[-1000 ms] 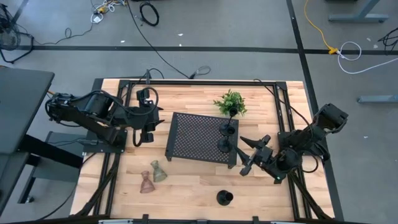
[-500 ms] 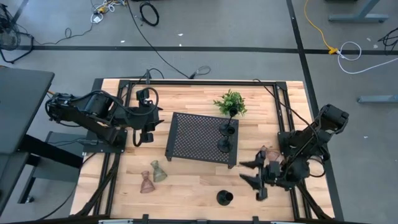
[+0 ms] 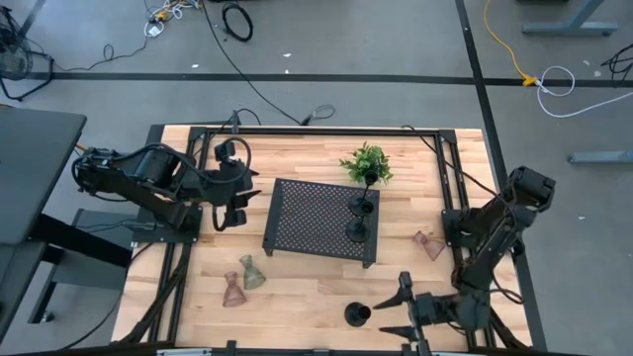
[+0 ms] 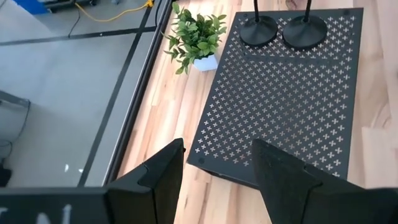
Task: Pick & Place candle stick holders
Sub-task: Put the black metal candle holder on the shelf
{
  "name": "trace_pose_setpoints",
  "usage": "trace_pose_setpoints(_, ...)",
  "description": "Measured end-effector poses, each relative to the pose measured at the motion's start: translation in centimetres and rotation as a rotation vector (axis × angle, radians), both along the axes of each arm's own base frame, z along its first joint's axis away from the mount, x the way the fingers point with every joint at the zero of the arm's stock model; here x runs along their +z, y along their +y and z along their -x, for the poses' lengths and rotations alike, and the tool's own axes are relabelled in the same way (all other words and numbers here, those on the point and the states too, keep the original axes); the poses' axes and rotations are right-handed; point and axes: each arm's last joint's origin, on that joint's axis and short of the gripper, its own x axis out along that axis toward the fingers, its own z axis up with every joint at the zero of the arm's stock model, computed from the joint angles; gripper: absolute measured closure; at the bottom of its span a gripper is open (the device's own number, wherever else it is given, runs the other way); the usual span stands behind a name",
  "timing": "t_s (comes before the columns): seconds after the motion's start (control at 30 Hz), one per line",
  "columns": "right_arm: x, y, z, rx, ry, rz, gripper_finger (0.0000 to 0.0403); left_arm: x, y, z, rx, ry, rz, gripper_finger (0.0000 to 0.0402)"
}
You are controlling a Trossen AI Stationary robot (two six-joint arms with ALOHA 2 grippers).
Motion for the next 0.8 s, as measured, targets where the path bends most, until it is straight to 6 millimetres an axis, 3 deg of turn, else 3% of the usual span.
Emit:
trace_pose_setpoints(0.23, -1.8, 0.5, 1.1, -0.042, 0.073, -0.02, 0.0185, 0.0, 0.0, 0.0, 0.013, -0.007, 0.014, 0.0209)
trace_pose_setpoints(0.8, -7.5, 1.0, -1.0, -0.162, 0.171, -0.063, 0.0185, -0.1, 0.0, 0.1, 0.024, 0.0, 0.02, 0.0209)
